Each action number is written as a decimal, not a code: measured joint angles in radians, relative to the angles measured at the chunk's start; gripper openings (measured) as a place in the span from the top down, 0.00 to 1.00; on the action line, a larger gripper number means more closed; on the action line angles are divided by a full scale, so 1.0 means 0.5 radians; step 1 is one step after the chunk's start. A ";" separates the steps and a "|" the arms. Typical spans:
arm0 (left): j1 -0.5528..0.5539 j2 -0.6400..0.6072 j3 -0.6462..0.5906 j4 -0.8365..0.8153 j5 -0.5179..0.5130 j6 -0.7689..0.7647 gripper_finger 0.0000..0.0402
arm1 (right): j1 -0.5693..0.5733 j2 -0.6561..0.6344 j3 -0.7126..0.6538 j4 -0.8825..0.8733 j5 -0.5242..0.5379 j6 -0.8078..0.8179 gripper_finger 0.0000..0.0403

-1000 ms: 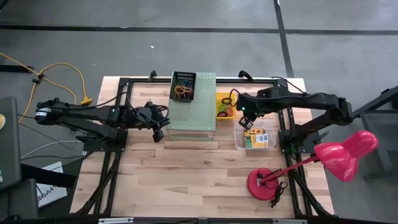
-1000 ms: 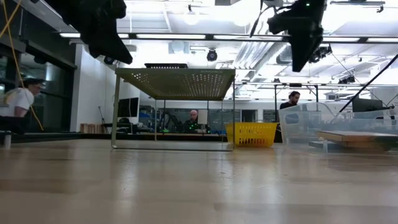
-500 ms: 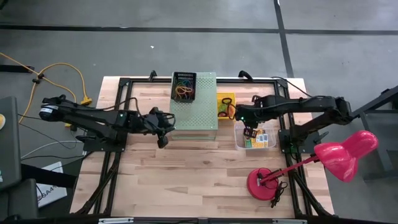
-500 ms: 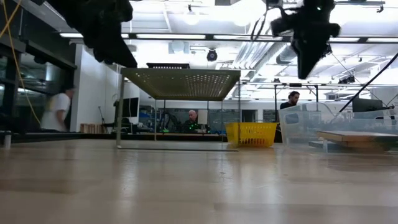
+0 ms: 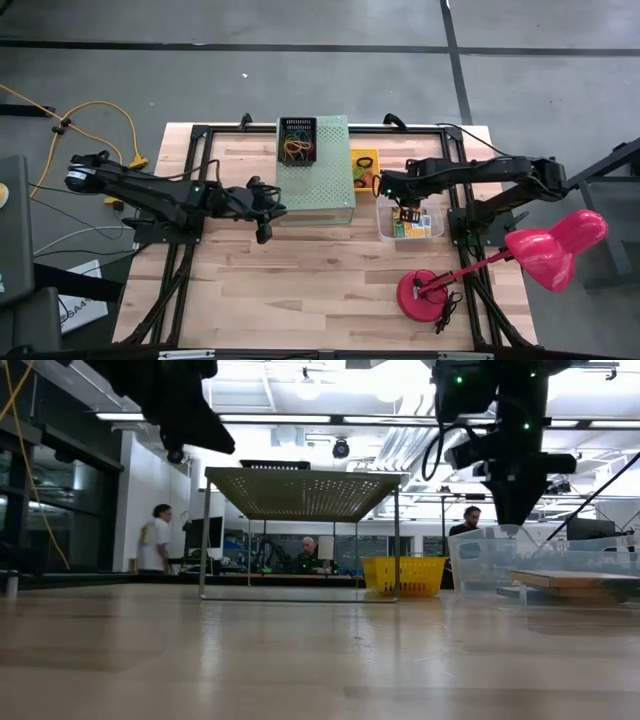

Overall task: Pick & Place Office Desk Supplies
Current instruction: Put the transparent bin with sorted crayon boxes on the shelf

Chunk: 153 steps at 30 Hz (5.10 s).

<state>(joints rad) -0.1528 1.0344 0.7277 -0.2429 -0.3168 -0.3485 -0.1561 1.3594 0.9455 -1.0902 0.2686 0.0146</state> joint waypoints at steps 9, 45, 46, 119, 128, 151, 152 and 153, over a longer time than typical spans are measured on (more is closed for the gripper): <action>0.000 -0.009 0.000 0.006 -0.002 0.001 0.85 | -0.084 0.000 0.001 0.083 -0.085 -0.144 0.72; -0.190 -0.128 0.006 0.121 0.002 0.125 0.85 | -0.403 0.005 -0.262 0.443 -0.403 -0.306 0.73; -0.190 -0.128 0.006 0.121 0.002 0.125 0.85 | -0.409 0.005 -0.262 0.448 -0.408 -0.306 0.74; -0.161 -0.126 0.003 0.167 0.002 0.183 0.85 | -0.002 0.146 1.044 -0.398 -0.756 -0.171 0.99; -0.116 -0.126 0.003 0.178 0.002 0.177 0.85 | -0.002 0.425 1.306 -0.464 -0.836 -0.350 0.99; -0.117 -0.126 0.003 0.175 0.004 0.179 0.85 | -0.084 0.960 2.249 -0.638 -0.853 -0.796 0.99; -0.117 -0.126 0.003 0.175 0.004 0.179 0.85 | -0.092 0.976 2.249 -0.621 -0.853 -0.820 0.99; -0.117 -0.126 0.003 0.175 0.005 0.179 0.85 | -0.100 0.991 2.249 -0.604 -0.850 -0.840 0.99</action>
<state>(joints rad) -0.2115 0.9714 0.7292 -0.1555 -0.3145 -0.2592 -0.2061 1.8551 2.0701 -1.3921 -0.1566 -0.4054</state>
